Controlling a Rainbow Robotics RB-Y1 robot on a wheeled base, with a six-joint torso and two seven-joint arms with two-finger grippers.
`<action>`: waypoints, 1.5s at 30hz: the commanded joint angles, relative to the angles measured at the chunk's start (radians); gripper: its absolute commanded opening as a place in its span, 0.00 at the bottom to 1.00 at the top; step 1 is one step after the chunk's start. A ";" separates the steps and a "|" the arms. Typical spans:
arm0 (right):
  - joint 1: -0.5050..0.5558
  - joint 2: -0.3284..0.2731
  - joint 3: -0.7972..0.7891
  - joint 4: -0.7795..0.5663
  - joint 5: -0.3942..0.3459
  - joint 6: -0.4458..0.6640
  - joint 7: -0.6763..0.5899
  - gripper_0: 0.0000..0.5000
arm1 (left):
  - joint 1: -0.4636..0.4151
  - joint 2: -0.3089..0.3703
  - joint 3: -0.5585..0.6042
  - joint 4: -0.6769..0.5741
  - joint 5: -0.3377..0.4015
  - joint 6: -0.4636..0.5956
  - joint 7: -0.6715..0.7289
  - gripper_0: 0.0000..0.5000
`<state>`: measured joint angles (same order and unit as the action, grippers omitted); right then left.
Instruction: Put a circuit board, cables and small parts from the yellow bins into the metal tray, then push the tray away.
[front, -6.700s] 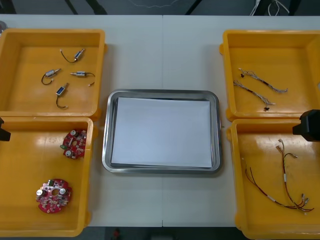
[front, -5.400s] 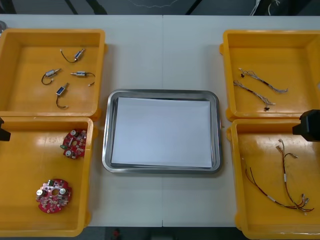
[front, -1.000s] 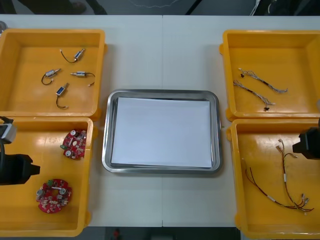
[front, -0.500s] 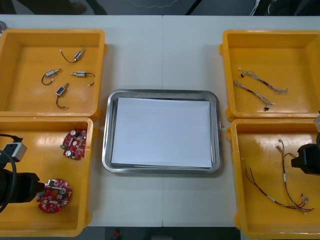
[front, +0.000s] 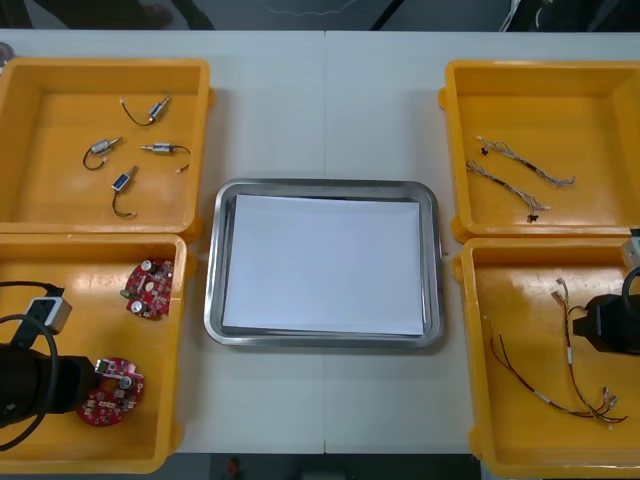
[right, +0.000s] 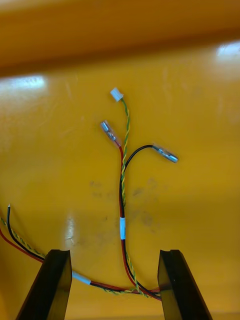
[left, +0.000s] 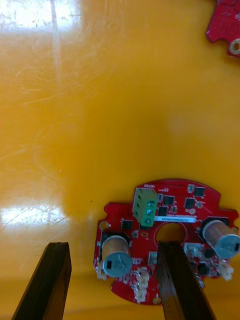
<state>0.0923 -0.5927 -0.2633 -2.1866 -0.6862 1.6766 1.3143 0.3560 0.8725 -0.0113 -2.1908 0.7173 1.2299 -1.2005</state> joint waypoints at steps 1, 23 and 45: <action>0.018 0.011 0.048 0.060 0.010 -0.067 0.051 1.00 | 0.018 0.023 -0.035 0.016 -0.035 -0.026 -0.062 1.00; 0.099 0.010 0.125 0.113 0.070 -0.218 0.095 1.00 | -0.006 0.023 -0.036 0.016 -0.045 -0.026 -0.040 0.00; 0.138 0.010 0.183 0.156 0.090 -0.336 0.094 1.00 | -0.355 0.042 0.163 -0.066 0.220 0.468 -0.062 0.00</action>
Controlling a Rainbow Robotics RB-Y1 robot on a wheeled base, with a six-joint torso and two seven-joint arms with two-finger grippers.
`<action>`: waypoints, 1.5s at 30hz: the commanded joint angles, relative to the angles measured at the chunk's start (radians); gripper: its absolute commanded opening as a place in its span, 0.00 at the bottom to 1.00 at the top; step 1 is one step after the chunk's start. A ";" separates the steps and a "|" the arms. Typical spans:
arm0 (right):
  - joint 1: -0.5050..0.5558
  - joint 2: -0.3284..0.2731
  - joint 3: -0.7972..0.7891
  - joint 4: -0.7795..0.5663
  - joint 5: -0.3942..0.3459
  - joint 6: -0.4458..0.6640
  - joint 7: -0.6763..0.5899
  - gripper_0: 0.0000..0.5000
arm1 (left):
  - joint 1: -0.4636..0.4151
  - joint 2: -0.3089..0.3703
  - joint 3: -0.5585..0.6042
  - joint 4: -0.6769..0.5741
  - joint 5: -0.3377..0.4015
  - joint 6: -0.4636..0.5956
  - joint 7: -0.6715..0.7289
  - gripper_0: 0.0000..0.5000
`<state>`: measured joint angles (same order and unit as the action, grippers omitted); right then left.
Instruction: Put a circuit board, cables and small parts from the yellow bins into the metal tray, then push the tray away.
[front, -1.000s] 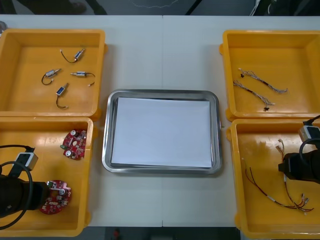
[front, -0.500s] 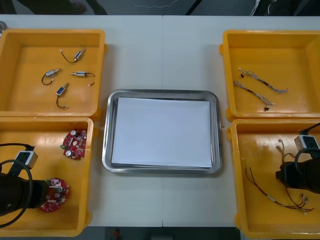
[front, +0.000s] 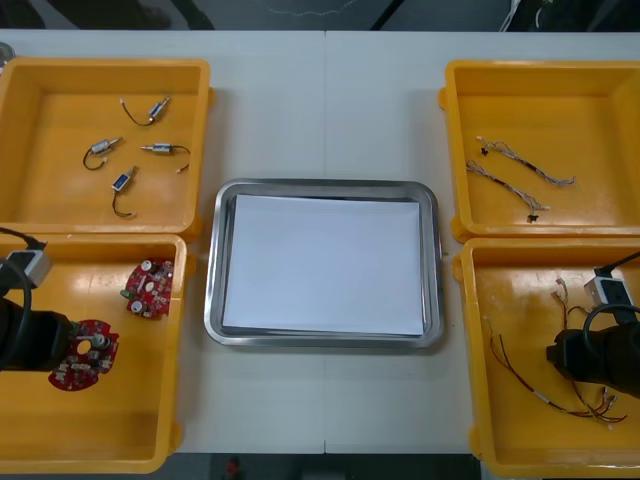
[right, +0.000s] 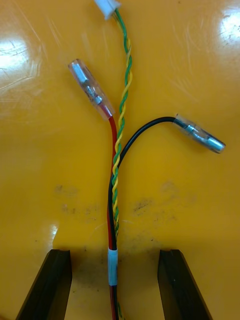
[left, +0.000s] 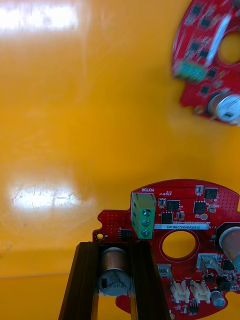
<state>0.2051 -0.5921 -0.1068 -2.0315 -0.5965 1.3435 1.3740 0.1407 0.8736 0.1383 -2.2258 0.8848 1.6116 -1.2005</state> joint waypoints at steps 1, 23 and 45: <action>0.025 0.009 0.027 0.000 -0.002 0.000 0.031 1.00 | -0.158 0.042 0.009 -0.031 0.059 0.103 -0.062 0.00; 0.025 0.009 0.009 -0.044 -0.005 0.039 0.036 0.00 | -0.719 -0.056 -0.421 0.158 0.077 0.180 -0.001 0.00; -0.119 -0.006 -0.175 -0.380 -0.046 0.539 0.027 0.00 | -0.879 -0.249 -0.741 0.365 -0.081 -0.029 0.065 0.00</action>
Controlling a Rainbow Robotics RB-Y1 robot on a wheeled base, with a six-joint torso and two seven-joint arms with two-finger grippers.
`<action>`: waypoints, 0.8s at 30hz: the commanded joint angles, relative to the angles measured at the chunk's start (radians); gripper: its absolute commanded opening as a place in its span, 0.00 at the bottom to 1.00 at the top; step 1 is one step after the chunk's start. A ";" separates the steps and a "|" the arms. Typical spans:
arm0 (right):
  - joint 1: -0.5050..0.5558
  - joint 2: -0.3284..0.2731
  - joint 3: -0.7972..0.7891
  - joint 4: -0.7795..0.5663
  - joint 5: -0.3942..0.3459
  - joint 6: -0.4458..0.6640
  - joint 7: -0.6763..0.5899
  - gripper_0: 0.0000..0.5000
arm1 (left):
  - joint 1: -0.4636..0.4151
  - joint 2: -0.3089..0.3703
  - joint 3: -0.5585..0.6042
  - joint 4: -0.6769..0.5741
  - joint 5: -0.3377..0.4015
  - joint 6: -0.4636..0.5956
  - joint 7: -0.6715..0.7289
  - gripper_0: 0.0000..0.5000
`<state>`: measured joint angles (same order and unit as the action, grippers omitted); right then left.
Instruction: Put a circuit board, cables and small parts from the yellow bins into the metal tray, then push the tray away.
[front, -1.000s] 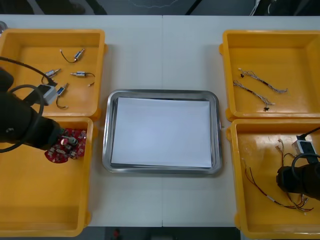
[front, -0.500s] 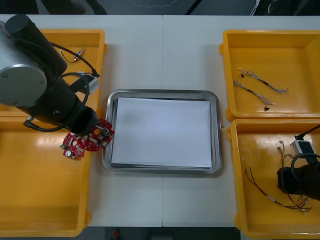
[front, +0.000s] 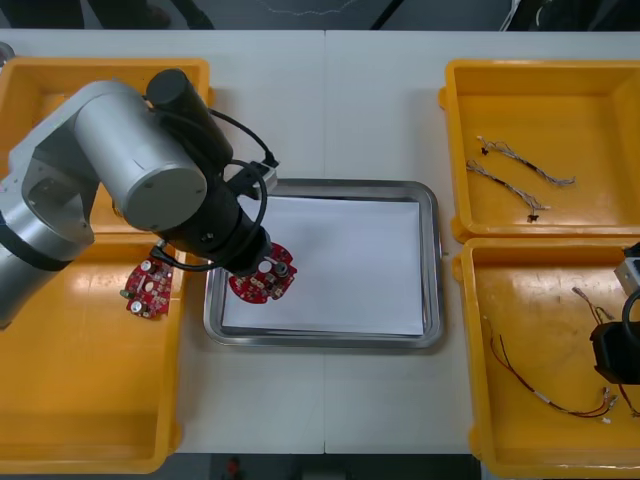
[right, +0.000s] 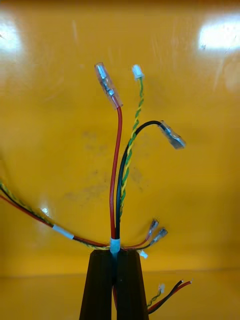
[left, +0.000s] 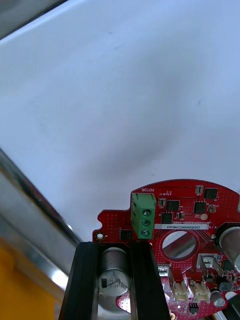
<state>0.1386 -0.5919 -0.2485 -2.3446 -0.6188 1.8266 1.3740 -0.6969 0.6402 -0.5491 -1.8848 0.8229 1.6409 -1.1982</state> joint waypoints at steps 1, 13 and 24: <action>-0.067 -0.011 -0.034 -0.079 -0.036 0.077 0.025 0.00 | -0.039 -0.016 -0.072 0.036 -0.022 -0.075 0.065 0.00; -0.157 -0.088 -0.054 -0.142 -0.176 0.093 0.030 0.00 | -0.039 -0.002 -0.166 0.082 -0.077 -0.147 0.069 0.00; -0.229 -0.161 0.031 -0.142 -0.193 0.093 0.050 0.00 | -0.039 0.001 -0.160 0.081 -0.080 -0.151 0.078 1.00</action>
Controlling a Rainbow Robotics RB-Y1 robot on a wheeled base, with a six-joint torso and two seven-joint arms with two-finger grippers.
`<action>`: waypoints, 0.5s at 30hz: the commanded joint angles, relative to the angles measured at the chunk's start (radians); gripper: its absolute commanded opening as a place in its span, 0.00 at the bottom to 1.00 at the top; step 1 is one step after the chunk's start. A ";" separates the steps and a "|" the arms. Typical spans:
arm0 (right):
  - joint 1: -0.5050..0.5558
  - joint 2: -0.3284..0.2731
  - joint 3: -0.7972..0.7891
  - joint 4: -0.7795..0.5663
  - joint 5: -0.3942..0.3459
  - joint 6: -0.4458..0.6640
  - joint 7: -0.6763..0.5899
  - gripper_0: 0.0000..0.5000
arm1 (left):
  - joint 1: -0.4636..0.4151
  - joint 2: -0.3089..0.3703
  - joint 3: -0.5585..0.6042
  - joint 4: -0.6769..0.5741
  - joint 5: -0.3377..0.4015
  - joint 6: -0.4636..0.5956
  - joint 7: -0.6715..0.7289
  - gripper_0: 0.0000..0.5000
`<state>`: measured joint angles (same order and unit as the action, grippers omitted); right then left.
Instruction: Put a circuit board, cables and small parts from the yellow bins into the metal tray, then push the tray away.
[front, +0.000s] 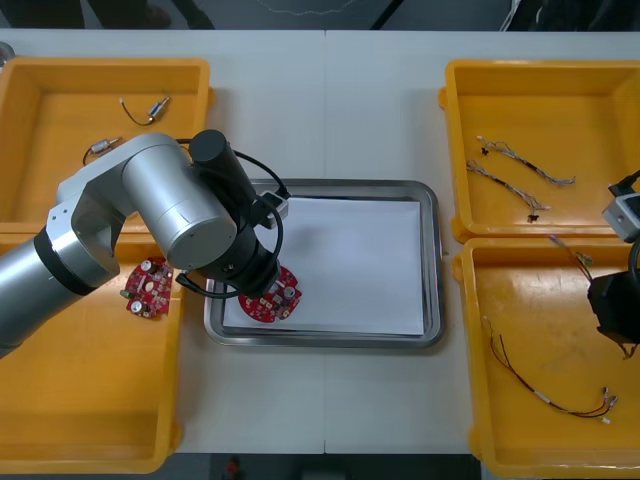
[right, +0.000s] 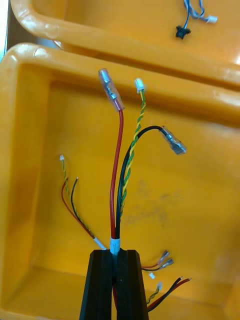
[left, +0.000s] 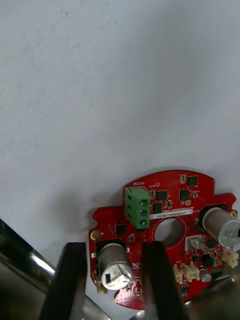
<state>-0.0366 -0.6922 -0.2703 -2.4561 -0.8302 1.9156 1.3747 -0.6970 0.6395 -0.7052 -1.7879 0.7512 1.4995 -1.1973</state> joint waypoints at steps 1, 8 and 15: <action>-0.058 -0.063 0.059 -0.032 0.020 0.004 0.049 0.00 | -0.039 0.003 0.000 -0.016 -0.009 -0.010 0.079 1.00; -0.112 -0.078 0.141 -0.030 0.046 0.004 0.047 0.00 | -0.039 0.000 0.050 -0.044 0.002 0.039 0.094 1.00; -0.126 -0.082 0.158 -0.037 0.034 0.004 0.049 0.00 | -0.039 -0.011 0.171 -0.142 0.008 0.209 0.127 1.00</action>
<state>-0.1440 -0.7294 -0.1158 -2.4577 -0.7920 1.9160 1.3761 -0.6971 0.6395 -0.6192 -1.8516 0.7520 1.6395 -1.1953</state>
